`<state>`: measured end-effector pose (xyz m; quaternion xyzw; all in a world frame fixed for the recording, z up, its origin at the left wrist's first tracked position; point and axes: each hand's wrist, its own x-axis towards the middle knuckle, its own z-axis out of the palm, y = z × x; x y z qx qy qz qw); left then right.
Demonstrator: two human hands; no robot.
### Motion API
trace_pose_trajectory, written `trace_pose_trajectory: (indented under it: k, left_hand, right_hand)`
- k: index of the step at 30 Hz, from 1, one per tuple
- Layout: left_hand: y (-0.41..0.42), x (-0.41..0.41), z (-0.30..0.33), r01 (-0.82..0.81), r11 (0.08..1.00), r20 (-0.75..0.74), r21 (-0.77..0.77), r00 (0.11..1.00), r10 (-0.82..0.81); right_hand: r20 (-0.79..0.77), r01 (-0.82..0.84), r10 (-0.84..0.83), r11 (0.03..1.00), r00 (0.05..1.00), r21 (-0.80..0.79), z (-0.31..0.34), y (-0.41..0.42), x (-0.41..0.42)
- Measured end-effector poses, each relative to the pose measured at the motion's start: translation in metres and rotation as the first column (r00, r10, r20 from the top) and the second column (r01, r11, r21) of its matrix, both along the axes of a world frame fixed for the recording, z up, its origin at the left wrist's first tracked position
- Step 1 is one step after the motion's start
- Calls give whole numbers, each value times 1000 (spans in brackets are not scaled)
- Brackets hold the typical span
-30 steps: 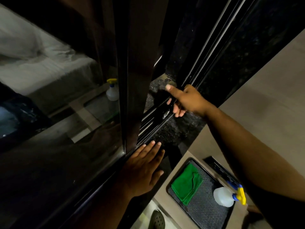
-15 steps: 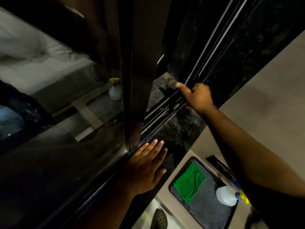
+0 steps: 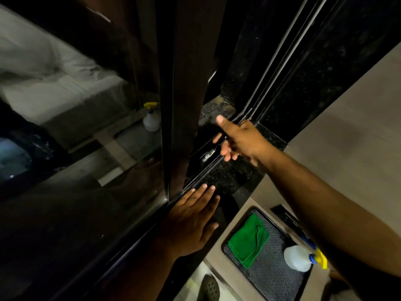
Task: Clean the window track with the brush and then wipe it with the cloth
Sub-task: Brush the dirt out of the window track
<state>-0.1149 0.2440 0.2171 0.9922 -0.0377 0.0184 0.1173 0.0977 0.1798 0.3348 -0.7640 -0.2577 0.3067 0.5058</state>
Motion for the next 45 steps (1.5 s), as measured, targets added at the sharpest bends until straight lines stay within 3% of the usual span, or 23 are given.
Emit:
trace_pose_trajectory:
  k: [2,3,5,7,8,9,11,13,15,19,21,22,25,26,28,32,34,35,37,39,41,43,45]
  left_hand:
    - [0,0,0,3,1000,6,7,1000,-3]
    - [0,0,1,5,1000,6,11,1000,-5]
    - [0,-1,2,2,1000,8,16,1000,-2]
    - [0,-1,2,3,1000,0,15,1000,-3]
    - [0,-1,2,4,1000,-4,12,1000,-4]
    - [0,0,2,3,1000,-4,10,1000,-3]
    - [-1,0,2,-1,1000,-1,13,1000,1]
    - [-1,-1,1,-2,1000,5,20,1000,2]
    - [-1,-1,1,-2,1000,10,24,1000,1]
    - [0,-1,0,-2,1000,7,19,1000,2]
    - [0,-1,-1,1,1000,-1,14,1000,-1]
    - [-1,0,-1,5,1000,-4,13,1000,-4]
    - [0,0,-1,-1,1000,-9,21,1000,1]
    - [0,0,-1,0,1000,-13,25,1000,1]
    - [0,0,-2,5,1000,-17,30,1000,-5]
    - [0,0,-1,-1,1000,-24,21,1000,1]
    - [0,-1,-1,6,1000,-33,22,999,-6]
    - [0,0,-1,9,1000,-32,24,999,-9]
    - [0,0,-1,5,1000,-28,30,1000,-4]
    - [1,-1,-1,6,1000,-27,26,1000,-5]
    - [1,-2,-1,9,1000,-32,22,999,-8]
    - [0,-1,-1,2,1000,-34,13,999,-2]
    - [0,0,-1,3,1000,-35,2,999,-3]
  right_hand:
    - [154,28,-20,998,988,-51,-9,-2,0]
    - [320,77,-44,993,946,-91,-11,-3,2]
    - [698,262,-59,947,714,-188,-4,-7,15]
    - [866,404,-14,888,499,-219,13,-8,22]
    - [872,394,-21,898,489,-199,19,-8,19]
    - [839,324,-42,932,543,-163,21,-8,14]
    - [581,86,-69,996,811,-2,14,0,-14]
    - [374,-19,-14,996,927,84,-1,11,-44]
    - [467,0,-26,998,884,56,-15,17,-51]
    - [763,284,-61,945,643,-164,0,8,-7]
    - [817,332,-72,931,573,-150,14,1,7]
    - [796,277,-103,957,597,-84,15,-1,3]
    - [490,32,-89,992,867,124,-2,10,-43]
    - [470,-17,-45,992,881,127,-12,12,-57]
    - [552,-10,-20,999,834,51,-27,11,-61]
    - [775,348,-111,926,622,-147,-6,-5,4]
    - [827,402,-92,900,554,-170,11,-9,23]
    - [812,372,-119,920,572,-127,14,-7,24]
    - [611,226,-188,974,769,15,10,3,-1]
    - [460,49,-88,994,884,96,-9,11,-35]
    - [569,-24,32,999,822,-22,-26,4,-42]
    - [637,140,-21,981,771,-137,-29,-9,-9]
    - [674,375,-204,920,710,-117,-15,-27,34]
